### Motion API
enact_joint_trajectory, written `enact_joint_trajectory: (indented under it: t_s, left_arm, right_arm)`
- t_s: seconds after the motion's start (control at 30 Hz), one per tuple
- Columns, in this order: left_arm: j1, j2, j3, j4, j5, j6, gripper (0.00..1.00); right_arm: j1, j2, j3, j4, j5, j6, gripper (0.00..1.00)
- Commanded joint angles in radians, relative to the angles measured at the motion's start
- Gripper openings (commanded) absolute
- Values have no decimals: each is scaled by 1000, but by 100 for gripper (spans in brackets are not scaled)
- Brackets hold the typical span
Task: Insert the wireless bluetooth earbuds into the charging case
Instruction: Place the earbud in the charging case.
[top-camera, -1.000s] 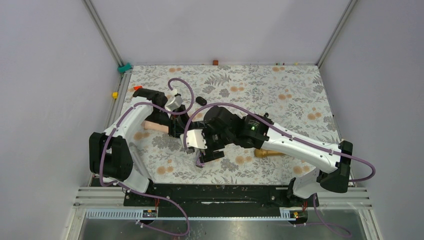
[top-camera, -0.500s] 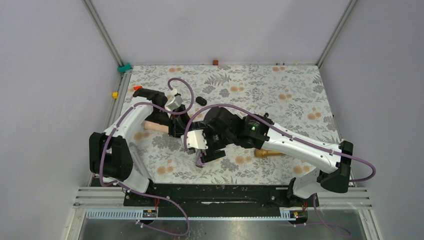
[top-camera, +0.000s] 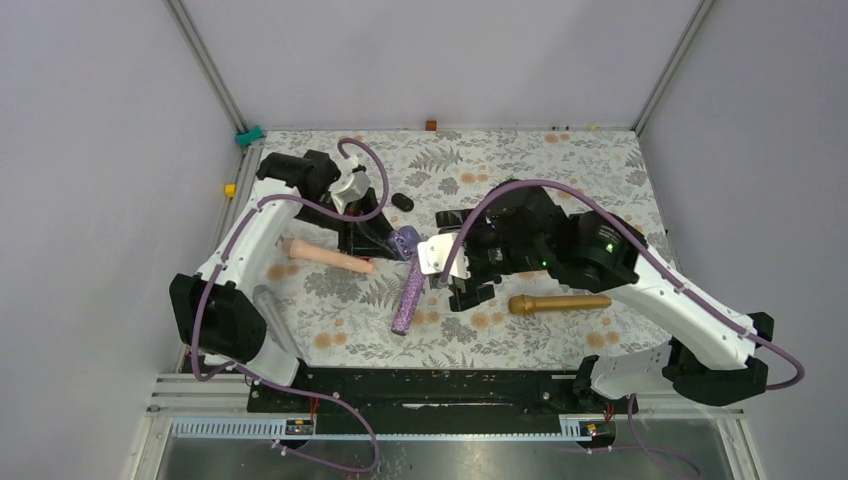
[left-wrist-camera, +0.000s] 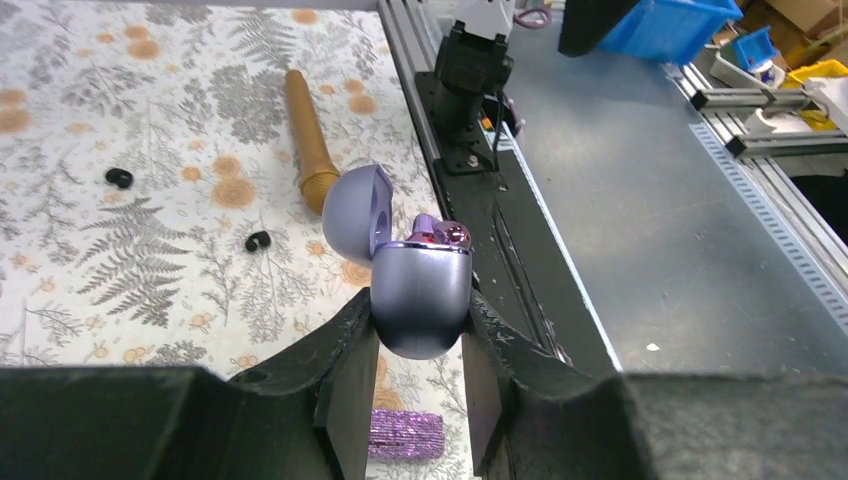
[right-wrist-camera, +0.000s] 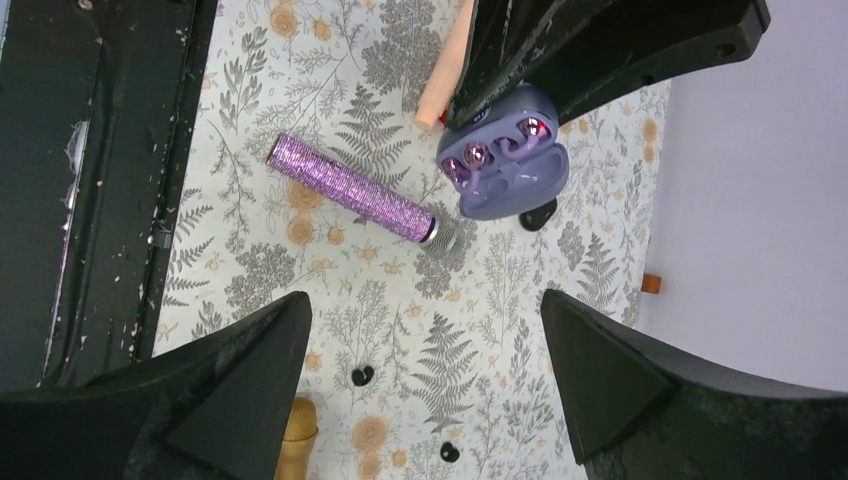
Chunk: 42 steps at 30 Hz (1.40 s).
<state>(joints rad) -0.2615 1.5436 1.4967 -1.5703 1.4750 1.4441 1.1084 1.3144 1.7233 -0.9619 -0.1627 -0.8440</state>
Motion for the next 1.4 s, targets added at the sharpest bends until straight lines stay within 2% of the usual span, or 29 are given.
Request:
enact_joint_trajectory:
  t_s: [0.0, 0.1, 0.2, 0.33, 0.43, 0.57, 0.6, 0.67, 0.77, 0.8, 0.83, 1.07, 1.23, 1.37]
  left_arm:
    - [-35, 13, 66, 2, -82, -96, 0]
    - [-92, -13, 39, 275, -244, -405, 0]
    - [-156, -118, -121, 645, -393, -700, 0]
    - [-186, -183, -238, 919, -410, -883, 0]
    - [-187, -248, -346, 1217, -416, -1084, 0]
    - [-186, -372, -552, 1781, -457, -1365, 0]
    - [-184, -373, -575, 1837, -448, -1442, 0]
    - [-185, -372, -646, 2065, -433, -1594, 0]
    - [-186, -374, -819, 2585, -474, -1868, 0]
    - [-186, -369, -856, 2696, -491, -1926, 0]
    - [-186, -368, -877, 2760, -503, -1962, 0]
    - [-195, -405, -943, 2833, -507, -1996, 0]
    - [-203, -416, -954, 2862, -485, -2016, 0]
    - [-209, -412, -955, 2875, -479, -2023, 0]
  right_arm:
    - [-34, -28, -51, -34, -39, -14, 94]
    - [-53, -37, -74, -31, -38, -15, 94]
    - [-66, -46, -100, -17, -45, -8, 94]
    - [-93, -69, -165, 39, -58, 17, 94]
    - [-140, -101, -232, 111, -78, 46, 94]
    - [-212, -140, -271, 224, -106, 121, 95]
    - [-233, -150, -272, 251, -124, 149, 95]
    - [-275, -163, -267, 295, -169, 210, 96]
    - [-326, -162, -255, 358, -242, 327, 99]
    - [-339, -154, -251, 371, -268, 366, 99]
    - [-350, -148, -249, 388, -294, 417, 99]
    - [-456, -118, -302, 540, -489, 671, 99]
    - [-485, -76, -359, 676, -586, 812, 99]
    - [-486, -56, -363, 720, -625, 886, 99]
